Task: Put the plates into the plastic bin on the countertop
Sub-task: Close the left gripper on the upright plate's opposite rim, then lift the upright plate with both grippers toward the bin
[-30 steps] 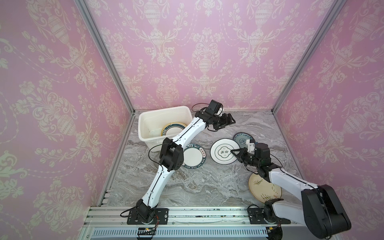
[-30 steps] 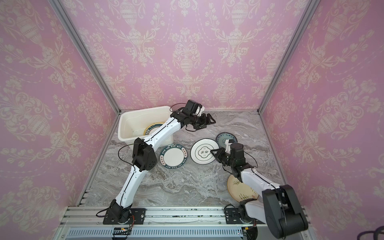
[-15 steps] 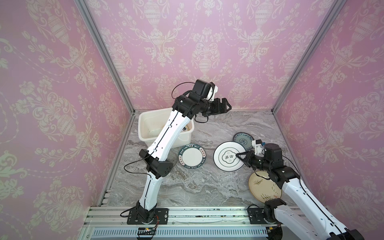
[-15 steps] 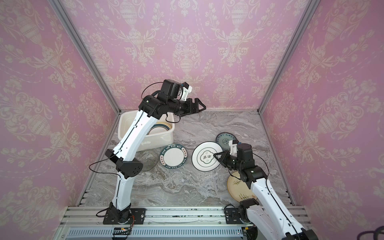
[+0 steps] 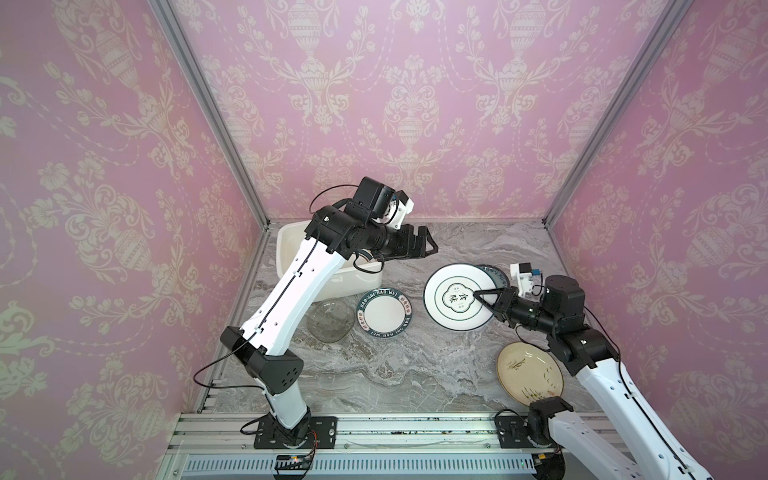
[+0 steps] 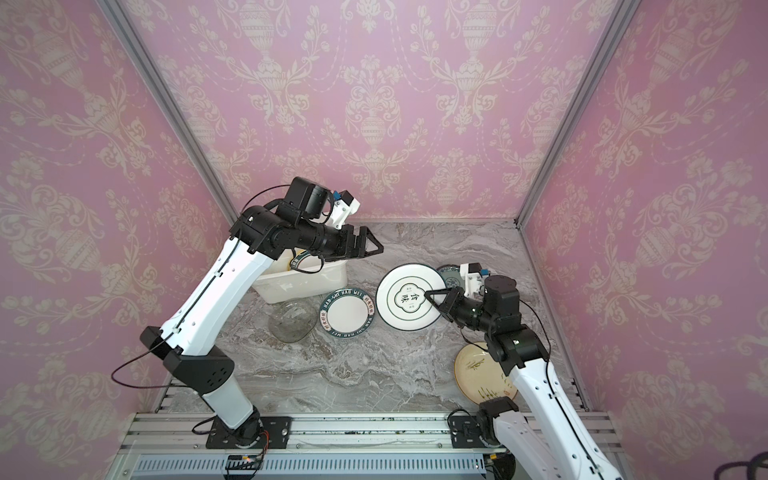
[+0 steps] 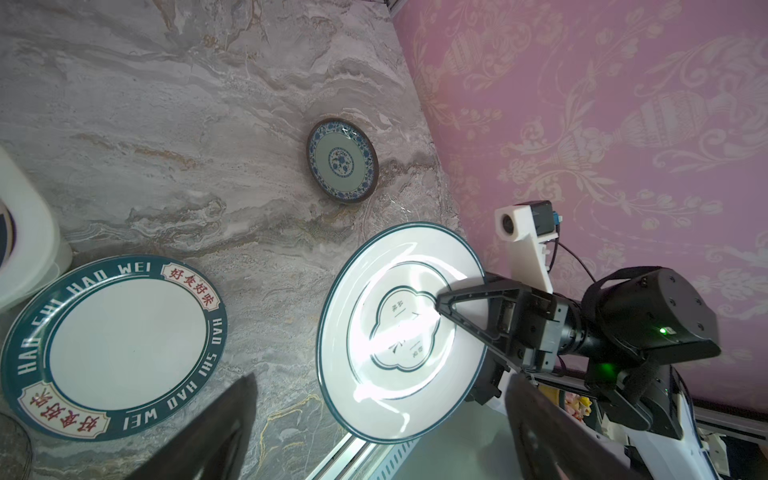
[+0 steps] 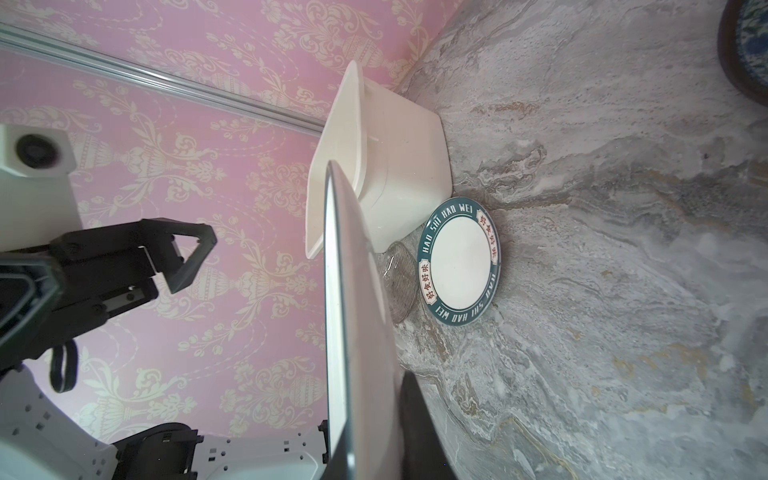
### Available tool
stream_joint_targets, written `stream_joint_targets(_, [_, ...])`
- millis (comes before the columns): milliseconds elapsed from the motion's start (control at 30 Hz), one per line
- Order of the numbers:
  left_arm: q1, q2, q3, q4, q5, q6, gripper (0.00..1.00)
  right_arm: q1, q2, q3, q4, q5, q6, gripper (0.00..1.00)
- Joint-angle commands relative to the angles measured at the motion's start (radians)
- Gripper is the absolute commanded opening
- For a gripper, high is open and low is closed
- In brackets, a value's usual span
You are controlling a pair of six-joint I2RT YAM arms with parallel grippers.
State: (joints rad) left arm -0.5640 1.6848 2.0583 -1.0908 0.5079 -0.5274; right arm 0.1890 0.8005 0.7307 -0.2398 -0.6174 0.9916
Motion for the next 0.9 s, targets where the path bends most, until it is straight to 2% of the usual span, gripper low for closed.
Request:
stream_joint_targets(0, [0.1, -0.169, -0.204, 0.193, 0.161, -0.079, 0.95, 0.024, 0.016, 0.035, 0.095, -0.039, 0.033, 0.0])
stream_joint_targets(100, [0.225, -0.315, -0.457, 0.398, 0.245, -0.236, 0.96, 0.065, 0.049, 0.074, 0.093, -0.014, 0.031, 0.0])
stream_joint_targets(200, [0.298, -0.399, -0.603, 0.483, 0.283, -0.306, 0.95, 0.123, 0.083, 0.121, 0.085, 0.039, 0.036, 0.0])
stream_joint_targets(367, [0.31, -0.493, -0.735, 0.505, 0.29, -0.309, 0.95, 0.223, 0.15, 0.179, 0.11, 0.123, 0.083, 0.0])
stream_joint_targets(467, [0.315, -0.542, -0.817, 0.56, 0.303, -0.352, 0.95, 0.259, 0.186, 0.22, 0.111, 0.147, 0.096, 0.0])
stream_joint_targets(667, [0.327, -0.553, -0.888, 0.669, 0.411, -0.417, 0.94, 0.266, 0.243, 0.266, 0.142, 0.125, 0.107, 0.0])
stream_joint_targets(867, [0.326, -0.55, -0.92, 0.734, 0.443, -0.457, 0.88, 0.266, 0.287, 0.251, 0.261, 0.109, 0.155, 0.0])
